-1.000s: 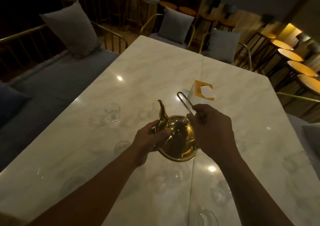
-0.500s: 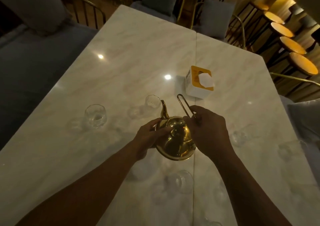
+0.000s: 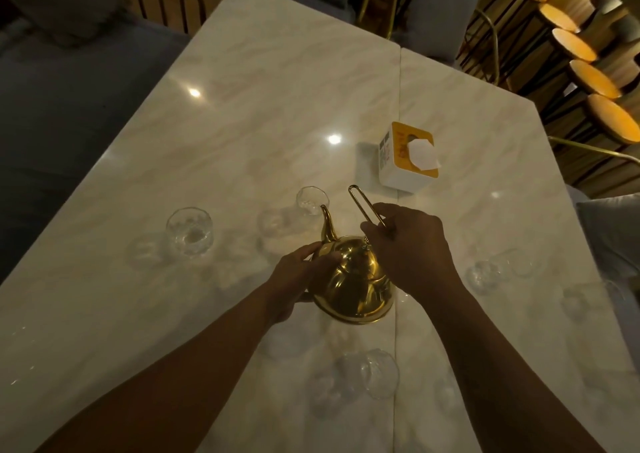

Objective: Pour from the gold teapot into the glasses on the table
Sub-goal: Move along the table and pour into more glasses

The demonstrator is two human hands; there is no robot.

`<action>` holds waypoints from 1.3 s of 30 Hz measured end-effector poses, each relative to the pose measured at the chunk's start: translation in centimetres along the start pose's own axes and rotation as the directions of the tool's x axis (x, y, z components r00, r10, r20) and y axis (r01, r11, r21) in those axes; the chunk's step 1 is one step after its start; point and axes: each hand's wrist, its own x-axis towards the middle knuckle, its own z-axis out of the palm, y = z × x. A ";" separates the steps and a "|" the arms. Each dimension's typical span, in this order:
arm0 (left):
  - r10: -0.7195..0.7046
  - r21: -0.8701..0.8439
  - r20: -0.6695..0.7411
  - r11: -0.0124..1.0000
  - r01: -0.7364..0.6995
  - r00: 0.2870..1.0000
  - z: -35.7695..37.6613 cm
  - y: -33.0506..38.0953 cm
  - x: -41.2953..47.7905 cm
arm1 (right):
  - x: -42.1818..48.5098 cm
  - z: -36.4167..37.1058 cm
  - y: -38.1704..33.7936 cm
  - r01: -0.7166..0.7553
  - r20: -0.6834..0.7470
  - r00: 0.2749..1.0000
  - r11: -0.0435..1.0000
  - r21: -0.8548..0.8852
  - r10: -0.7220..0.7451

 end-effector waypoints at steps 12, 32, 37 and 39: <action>-0.047 0.014 0.032 0.999 0.046 0.998 -0.5 0.3 0.8 | 1.8 0.4 -0.2 -0.034 -0.011 0.999 0.999 -0.021 0.034; -0.086 0.008 0.058 0.996 0.086 0.995 -0.5 0.9 0.5 | 2.6 0.3 -0.6 -0.044 0.002 0.999 0.999 0.018 0.044; -0.092 0.009 0.049 0.996 0.091 0.995 -0.3 1.0 0.5 | 2.6 0.2 -0.6 -0.036 -0.001 0.999 0.999 0.011 0.036; -0.090 0.005 0.052 0.996 0.089 0.995 -0.3 1.1 0.4 | 2.6 0.1 -0.6 -0.029 0.000 1.000 1.000 0.003 0.029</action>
